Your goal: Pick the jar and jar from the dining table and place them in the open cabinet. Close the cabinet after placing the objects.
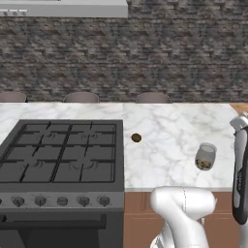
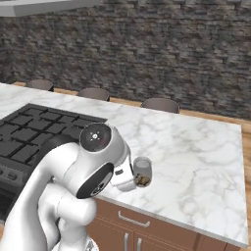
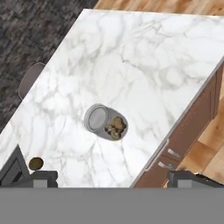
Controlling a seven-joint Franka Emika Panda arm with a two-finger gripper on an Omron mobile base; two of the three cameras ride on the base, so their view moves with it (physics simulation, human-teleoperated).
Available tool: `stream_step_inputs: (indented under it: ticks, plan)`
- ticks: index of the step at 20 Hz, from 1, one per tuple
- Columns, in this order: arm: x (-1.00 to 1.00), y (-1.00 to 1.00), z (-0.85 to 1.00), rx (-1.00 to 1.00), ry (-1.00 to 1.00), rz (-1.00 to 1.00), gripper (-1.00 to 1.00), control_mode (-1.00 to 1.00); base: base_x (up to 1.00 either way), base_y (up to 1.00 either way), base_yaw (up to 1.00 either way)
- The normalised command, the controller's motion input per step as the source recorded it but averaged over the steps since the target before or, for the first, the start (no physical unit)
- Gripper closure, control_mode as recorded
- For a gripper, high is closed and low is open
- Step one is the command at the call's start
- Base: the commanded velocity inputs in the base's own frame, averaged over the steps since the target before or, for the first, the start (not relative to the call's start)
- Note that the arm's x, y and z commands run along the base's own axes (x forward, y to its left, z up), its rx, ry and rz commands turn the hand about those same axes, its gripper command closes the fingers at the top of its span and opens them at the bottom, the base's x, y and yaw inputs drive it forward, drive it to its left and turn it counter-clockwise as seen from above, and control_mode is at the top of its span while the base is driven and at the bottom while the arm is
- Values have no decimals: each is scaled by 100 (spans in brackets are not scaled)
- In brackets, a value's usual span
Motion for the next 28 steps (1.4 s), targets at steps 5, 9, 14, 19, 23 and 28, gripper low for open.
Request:
stream_step_inputs:
  ticks: [5, 9, 14, 19, 23, 28]
  plan:
    - [11, -17, -28, 2, 11, 1, -100, -100, 0, 0, 0]
    - [23, -3, -36, 0, 15, 3, -100, -100, 0, 0, 0]
    - [26, 0, -38, 0, 12, 6, -100, -100, 0, 0, 0]
    - [20, -5, -37, 0, 5, 10, -100, -100, 0, 0, 0]
    - [24, -8, -31, 0, 3, 11, -100, -100, 0, 0, 0]
    - [30, -11, -23, 2, 1, 10, -100, -100, 0, 0, 0]
